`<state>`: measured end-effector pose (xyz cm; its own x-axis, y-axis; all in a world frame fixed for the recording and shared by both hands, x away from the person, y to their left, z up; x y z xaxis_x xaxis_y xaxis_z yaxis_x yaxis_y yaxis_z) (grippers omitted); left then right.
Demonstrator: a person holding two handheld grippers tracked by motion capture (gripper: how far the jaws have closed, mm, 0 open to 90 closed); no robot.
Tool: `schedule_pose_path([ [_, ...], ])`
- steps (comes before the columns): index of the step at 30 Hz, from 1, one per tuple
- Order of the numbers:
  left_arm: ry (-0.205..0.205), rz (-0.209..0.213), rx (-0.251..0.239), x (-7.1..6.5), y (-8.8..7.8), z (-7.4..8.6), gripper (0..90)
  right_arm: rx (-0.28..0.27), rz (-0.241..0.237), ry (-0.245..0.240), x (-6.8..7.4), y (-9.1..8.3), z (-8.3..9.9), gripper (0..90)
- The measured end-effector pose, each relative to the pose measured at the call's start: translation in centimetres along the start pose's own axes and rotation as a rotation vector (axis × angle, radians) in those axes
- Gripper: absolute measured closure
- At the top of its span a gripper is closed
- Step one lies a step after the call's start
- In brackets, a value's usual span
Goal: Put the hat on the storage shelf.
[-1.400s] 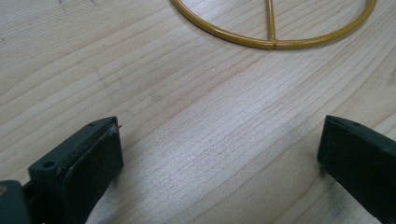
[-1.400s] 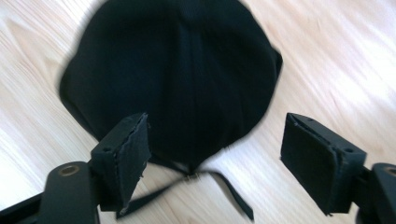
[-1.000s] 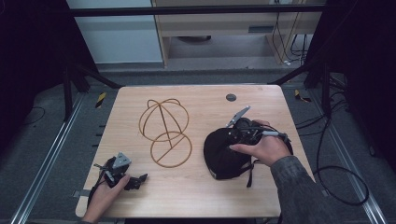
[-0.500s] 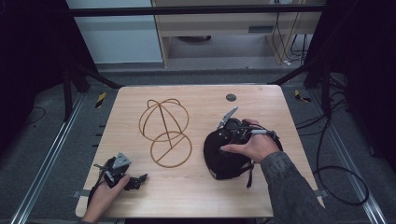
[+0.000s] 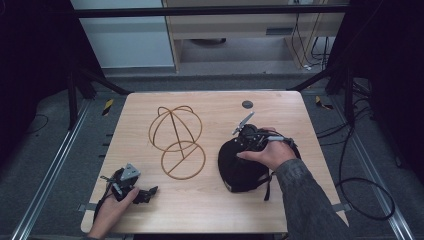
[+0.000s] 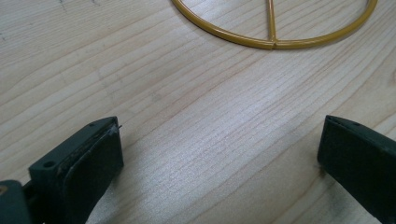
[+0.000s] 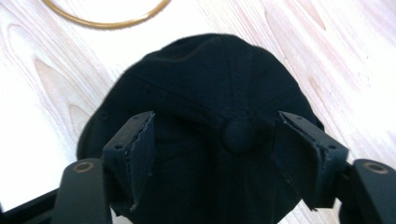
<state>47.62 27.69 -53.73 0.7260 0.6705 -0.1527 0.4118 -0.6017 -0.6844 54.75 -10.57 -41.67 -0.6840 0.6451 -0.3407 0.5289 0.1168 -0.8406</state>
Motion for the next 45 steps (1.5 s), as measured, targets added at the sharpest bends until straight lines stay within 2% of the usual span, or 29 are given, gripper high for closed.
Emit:
schedule_pose_path([
  [6, 0.003, 0.000, 0.001, 0.0, 0.0, 0.0, 0.0, 0.021, -0.023, 0.021, -0.8, 0.8, 0.1, 39.8],
  [10, 0.003, -0.001, 0.001, 0.0, 0.0, 0.0, 0.0, 0.021, -0.033, 0.018, -0.8, 1.0, 0.1, 44.5],
  [16, 0.003, -0.001, 0.001, 0.0, 0.0, 0.0, 0.0, 0.042, -0.051, -0.001, -0.7, 1.4, 0.1, 64.1],
  [17, 0.003, -0.001, 0.001, 0.0, 0.0, 0.0, 0.0, 0.042, -0.051, -0.001, -0.7, 1.4, 0.1, 64.1],
  [20, 0.003, 0.000, 0.001, 0.0, 0.0, 0.0, 0.0, 0.048, -0.068, -0.015, -0.6, 1.6, 0.1, 72.0],
  [29, 0.003, 0.000, 0.001, 0.0, 0.0, 0.0, 0.0, 0.034, -0.084, -0.019, -0.5, 0.8, 0.2, 73.2],
  [37, 0.003, -0.002, 0.001, 0.0, 0.0, 0.0, 0.0, -0.031, -0.078, 0.013, -1.1, -1.4, 0.1, 73.2],
  [45, 0.000, -0.001, 0.000, 0.0, 0.0, 0.0, 0.0, -0.112, -0.051, 0.032, -1.6, -3.7, 0.2, 73.3],
])
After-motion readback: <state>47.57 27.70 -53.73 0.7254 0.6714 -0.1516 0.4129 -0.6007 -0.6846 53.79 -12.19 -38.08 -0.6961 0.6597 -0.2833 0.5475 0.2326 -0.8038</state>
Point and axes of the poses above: each handheld gripper's, and its own axes: y roughly forward along the jaws, z roughly out of its underside, x roughly to its left, the point moved 4 cm from there along y, roughly forward along the jaws, and after that the axes turned 14 degrees about z, right-handed, at the moved point
